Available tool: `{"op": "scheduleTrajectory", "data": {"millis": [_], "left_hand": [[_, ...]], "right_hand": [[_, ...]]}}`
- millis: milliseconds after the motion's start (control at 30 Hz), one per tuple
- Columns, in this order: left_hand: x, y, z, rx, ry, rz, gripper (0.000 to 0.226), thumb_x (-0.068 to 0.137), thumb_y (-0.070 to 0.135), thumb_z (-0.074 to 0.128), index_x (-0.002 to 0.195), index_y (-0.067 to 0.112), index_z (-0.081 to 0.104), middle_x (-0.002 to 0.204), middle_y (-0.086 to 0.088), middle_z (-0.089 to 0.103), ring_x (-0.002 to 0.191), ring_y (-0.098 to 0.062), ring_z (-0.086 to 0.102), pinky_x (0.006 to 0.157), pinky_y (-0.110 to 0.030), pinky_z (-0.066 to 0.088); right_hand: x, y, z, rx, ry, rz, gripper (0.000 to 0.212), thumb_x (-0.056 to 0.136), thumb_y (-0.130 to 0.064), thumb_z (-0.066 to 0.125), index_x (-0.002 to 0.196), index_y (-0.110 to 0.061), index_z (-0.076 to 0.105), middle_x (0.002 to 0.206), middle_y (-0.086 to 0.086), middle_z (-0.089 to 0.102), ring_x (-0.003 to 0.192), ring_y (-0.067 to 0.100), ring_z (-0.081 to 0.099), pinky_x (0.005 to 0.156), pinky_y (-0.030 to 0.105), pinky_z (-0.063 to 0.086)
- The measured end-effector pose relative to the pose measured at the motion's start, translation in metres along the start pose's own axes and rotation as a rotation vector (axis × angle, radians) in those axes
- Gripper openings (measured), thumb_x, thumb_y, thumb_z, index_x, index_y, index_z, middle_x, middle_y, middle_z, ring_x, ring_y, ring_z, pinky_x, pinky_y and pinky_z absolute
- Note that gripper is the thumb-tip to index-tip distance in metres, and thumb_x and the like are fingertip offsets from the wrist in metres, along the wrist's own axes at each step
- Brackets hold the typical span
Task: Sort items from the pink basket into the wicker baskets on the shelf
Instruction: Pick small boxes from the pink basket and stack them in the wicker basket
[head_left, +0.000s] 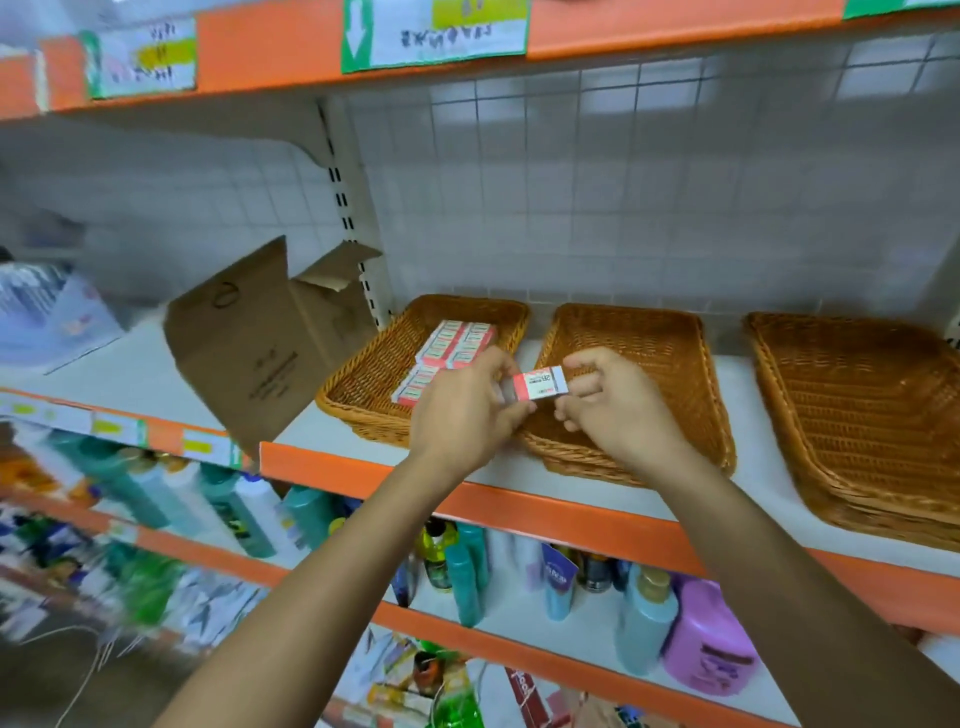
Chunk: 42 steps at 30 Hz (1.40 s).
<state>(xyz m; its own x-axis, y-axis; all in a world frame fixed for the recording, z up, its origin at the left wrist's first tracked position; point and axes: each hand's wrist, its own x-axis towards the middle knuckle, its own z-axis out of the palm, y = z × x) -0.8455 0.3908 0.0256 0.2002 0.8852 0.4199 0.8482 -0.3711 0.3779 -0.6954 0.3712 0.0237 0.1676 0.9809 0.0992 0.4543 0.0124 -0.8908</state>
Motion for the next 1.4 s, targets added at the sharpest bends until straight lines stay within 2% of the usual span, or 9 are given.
{"op": "scheduleTrajectory", "data": {"millis": [167,400,600,733,867,967,1067,1233,1400], "left_hand": [[0.024,-0.024,-0.001,0.124,0.104,-0.023,0.035,0.085,0.045,0.063,0.110,0.026,0.049,0.091,-0.006,0.067,0.089,-0.032,0.063,0.061,-0.030,0.033],[0.055,-0.050,0.002,0.237,0.163,0.173,0.036,0.088,0.043,0.059,0.111,0.019,0.045,0.081,-0.004,0.067,0.072,-0.030,0.064,0.052,-0.028,0.033],[0.079,-0.077,0.008,0.197,0.077,0.262,0.047,0.084,0.050,0.061,0.117,0.020,0.045,0.082,-0.004,0.066,0.074,-0.027,0.064,0.054,-0.032,0.043],[0.097,-0.093,0.008,0.171,0.003,0.312,0.043,0.085,0.048,0.061,0.116,0.023,0.044,0.086,-0.004,0.066,0.081,-0.028,0.063,0.059,-0.033,0.041],[0.113,-0.110,0.004,0.211,-0.066,0.365,0.035,0.088,0.040,0.061,0.116,0.025,0.045,0.093,-0.002,0.066,0.088,-0.025,0.062,0.062,-0.029,0.035],[0.123,-0.124,0.005,0.286,-0.128,0.375,0.034,0.090,0.034,0.059,0.117,0.022,0.044,0.100,-0.005,0.066,0.094,-0.028,0.062,0.064,-0.032,0.038],[0.129,-0.138,0.010,0.249,-0.211,0.325,0.037,0.087,0.032,0.061,0.115,0.018,0.042,0.102,-0.009,0.065,0.095,-0.033,0.061,0.071,-0.037,0.046],[0.139,-0.154,0.018,-0.025,-0.438,0.224,0.037,0.082,0.021,0.061,0.108,0.014,0.035,0.098,-0.006,0.058,0.091,-0.028,0.058,0.070,-0.037,0.046],[0.143,-0.168,0.025,-0.108,-0.367,0.259,0.035,0.084,0.016,0.061,0.114,0.016,0.042,0.114,-0.006,0.056,0.101,-0.023,0.054,0.077,-0.030,0.043]], "right_hand": [[0.030,-0.020,0.025,0.347,-0.180,0.120,0.014,0.097,-0.014,0.049,0.111,-0.014,0.054,0.084,0.007,0.065,0.070,0.014,0.064,0.059,0.019,0.054],[0.076,-0.034,0.050,0.370,-0.194,0.123,0.013,0.099,-0.023,0.046,0.099,-0.019,0.058,0.079,0.000,0.065,0.070,0.010,0.063,0.069,0.024,0.053],[0.097,-0.034,0.068,0.337,-0.166,0.112,0.009,0.096,-0.024,0.054,0.088,-0.028,0.056,0.099,0.005,0.067,0.088,0.019,0.068,0.074,0.029,0.057],[0.110,-0.036,0.082,0.340,-0.143,0.131,0.018,0.097,-0.016,0.051,0.114,-0.021,0.053,0.106,0.009,0.064,0.083,0.015,0.064,0.071,0.027,0.057],[0.120,-0.038,0.099,0.204,-0.024,0.117,0.034,0.093,-0.014,0.054,0.126,-0.023,0.048,0.112,0.007,0.062,0.095,0.023,0.065,0.075,0.033,0.057],[0.124,-0.043,0.109,0.034,0.079,0.130,0.026,0.087,-0.017,0.061,0.110,-0.023,0.051,0.104,0.005,0.062,0.095,0.022,0.062,0.081,0.043,0.056],[0.123,-0.047,0.117,-0.222,0.089,0.087,0.020,0.084,-0.016,0.066,0.099,-0.025,0.058,0.105,0.000,0.064,0.100,0.020,0.061,0.083,0.037,0.054],[0.120,-0.046,0.133,-0.678,0.110,0.040,0.033,0.086,-0.022,0.066,0.117,-0.017,0.061,0.123,0.004,0.055,0.113,0.023,0.053,0.089,0.030,0.044],[0.122,-0.046,0.145,-0.821,0.111,0.047,0.035,0.086,-0.018,0.065,0.120,-0.012,0.059,0.124,0.009,0.053,0.115,0.025,0.051,0.093,0.032,0.044]]}}
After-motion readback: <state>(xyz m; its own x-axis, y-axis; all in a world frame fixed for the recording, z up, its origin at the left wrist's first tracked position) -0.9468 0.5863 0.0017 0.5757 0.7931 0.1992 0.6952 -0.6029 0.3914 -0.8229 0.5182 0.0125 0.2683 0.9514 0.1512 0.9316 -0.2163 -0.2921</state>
